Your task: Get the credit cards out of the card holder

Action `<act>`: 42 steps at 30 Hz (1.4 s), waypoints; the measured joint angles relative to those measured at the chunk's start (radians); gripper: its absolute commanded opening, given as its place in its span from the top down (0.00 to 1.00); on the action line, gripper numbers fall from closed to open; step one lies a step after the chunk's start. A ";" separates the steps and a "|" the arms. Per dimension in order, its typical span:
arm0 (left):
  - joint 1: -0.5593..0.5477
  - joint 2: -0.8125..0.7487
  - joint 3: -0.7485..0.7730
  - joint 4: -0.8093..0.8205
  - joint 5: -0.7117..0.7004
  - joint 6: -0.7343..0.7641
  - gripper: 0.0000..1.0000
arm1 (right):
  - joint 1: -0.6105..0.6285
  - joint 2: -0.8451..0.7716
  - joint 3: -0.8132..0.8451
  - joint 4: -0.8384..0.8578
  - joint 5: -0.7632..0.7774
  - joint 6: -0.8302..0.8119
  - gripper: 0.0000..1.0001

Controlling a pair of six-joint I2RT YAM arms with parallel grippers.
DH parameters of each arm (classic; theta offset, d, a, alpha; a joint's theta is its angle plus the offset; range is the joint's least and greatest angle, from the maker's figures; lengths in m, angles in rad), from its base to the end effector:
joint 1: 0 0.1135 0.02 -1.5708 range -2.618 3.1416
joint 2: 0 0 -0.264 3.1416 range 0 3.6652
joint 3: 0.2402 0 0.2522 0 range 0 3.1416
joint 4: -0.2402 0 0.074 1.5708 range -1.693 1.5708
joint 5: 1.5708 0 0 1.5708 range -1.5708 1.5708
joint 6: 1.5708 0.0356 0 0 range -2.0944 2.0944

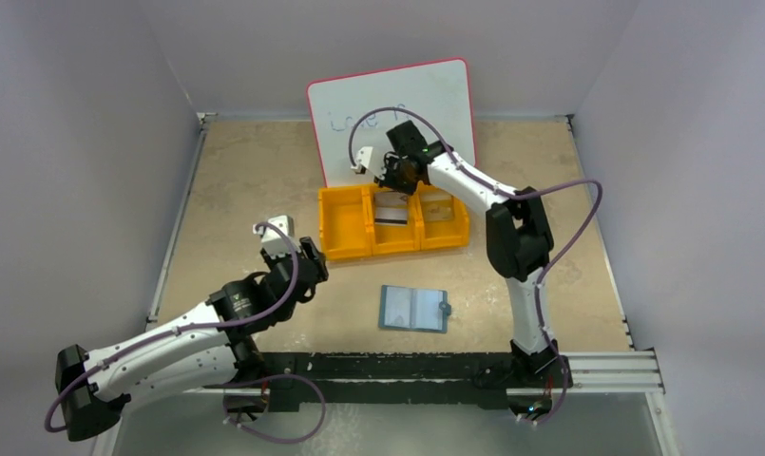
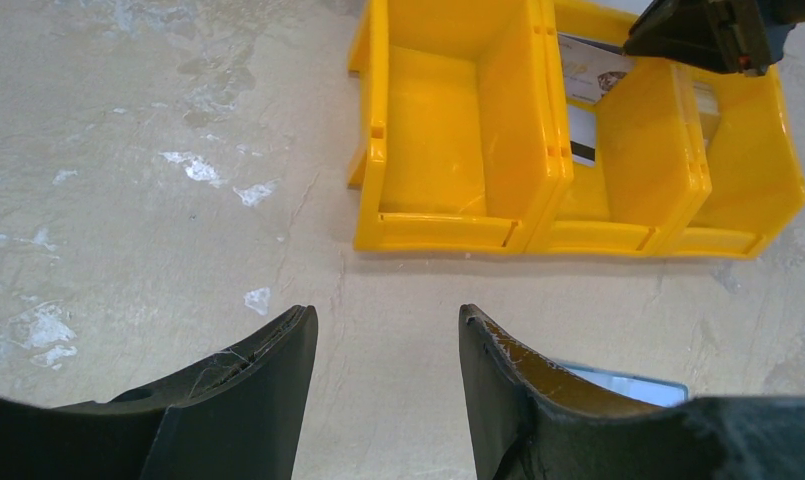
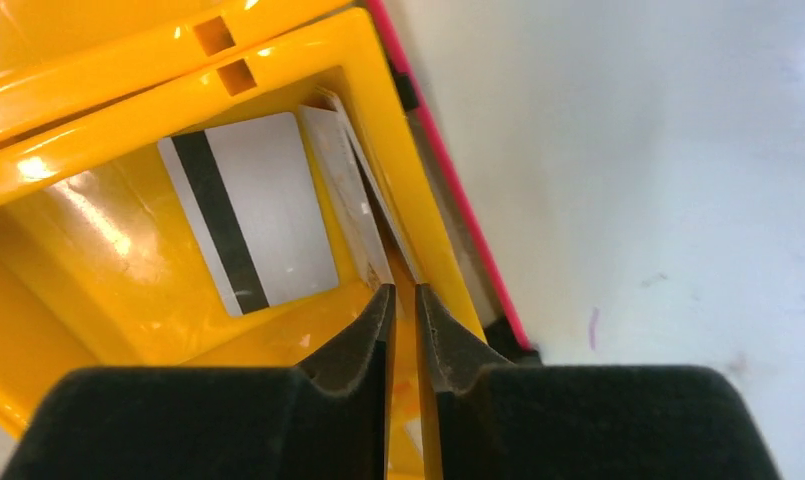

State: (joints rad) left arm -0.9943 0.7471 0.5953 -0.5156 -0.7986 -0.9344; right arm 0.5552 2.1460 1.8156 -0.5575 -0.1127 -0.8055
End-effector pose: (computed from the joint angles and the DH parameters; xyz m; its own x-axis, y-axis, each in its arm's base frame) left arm 0.1060 -0.1162 0.2540 -0.4243 -0.3769 -0.8234 -0.1060 0.9237 -0.3682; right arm 0.4090 0.2584 0.2275 -0.0355 -0.8653 -0.5001 -0.8800 0.2642 -0.3947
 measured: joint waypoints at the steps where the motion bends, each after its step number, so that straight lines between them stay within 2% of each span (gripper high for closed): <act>1: 0.000 0.003 0.000 0.001 0.000 0.000 0.46 | 0.000 -0.014 -0.011 0.013 0.007 0.001 0.85; 11: 0.000 0.015 0.000 0.006 0.002 0.000 0.46 | 0.001 -0.063 -0.023 0.127 0.043 0.055 0.85; 15: 0.000 0.016 0.000 0.007 0.005 0.002 0.41 | 0.001 -0.106 -0.087 0.196 0.038 0.160 0.78; 18: 0.000 0.023 0.000 0.017 0.013 0.003 0.35 | 0.001 -0.230 -0.238 0.286 0.044 0.289 0.72; 25: 0.000 0.043 -0.009 0.066 0.048 0.006 0.34 | 0.001 -0.655 -0.600 0.460 0.050 0.747 0.73; 28: 0.000 0.062 -0.022 0.090 0.061 0.002 0.35 | 0.024 -0.813 -0.755 0.517 0.055 0.943 0.64; 30: 0.000 0.081 -0.023 0.101 0.063 -0.001 0.35 | 0.097 -0.896 -0.867 0.530 0.125 1.071 0.64; 35: 0.000 0.091 -0.023 0.117 0.058 -0.024 0.35 | 0.361 -0.949 -1.049 0.511 0.261 1.317 0.62; 37: 0.000 0.084 -0.024 0.118 0.051 -0.039 0.35 | 0.452 -0.952 -1.096 0.499 0.319 1.400 0.62; 40: 0.000 0.047 -0.036 0.116 0.030 -0.065 0.35 | 0.561 -0.933 -1.116 0.470 0.403 1.498 0.55; 42: 0.000 0.013 -0.046 0.111 0.015 -0.082 0.35 | 0.617 -0.909 -1.116 0.465 0.450 1.542 0.54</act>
State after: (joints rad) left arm -0.9943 0.7601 0.5495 -0.4046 -0.7834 -1.0161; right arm 1.1725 1.2366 0.6998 -0.0925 0.3370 0.7368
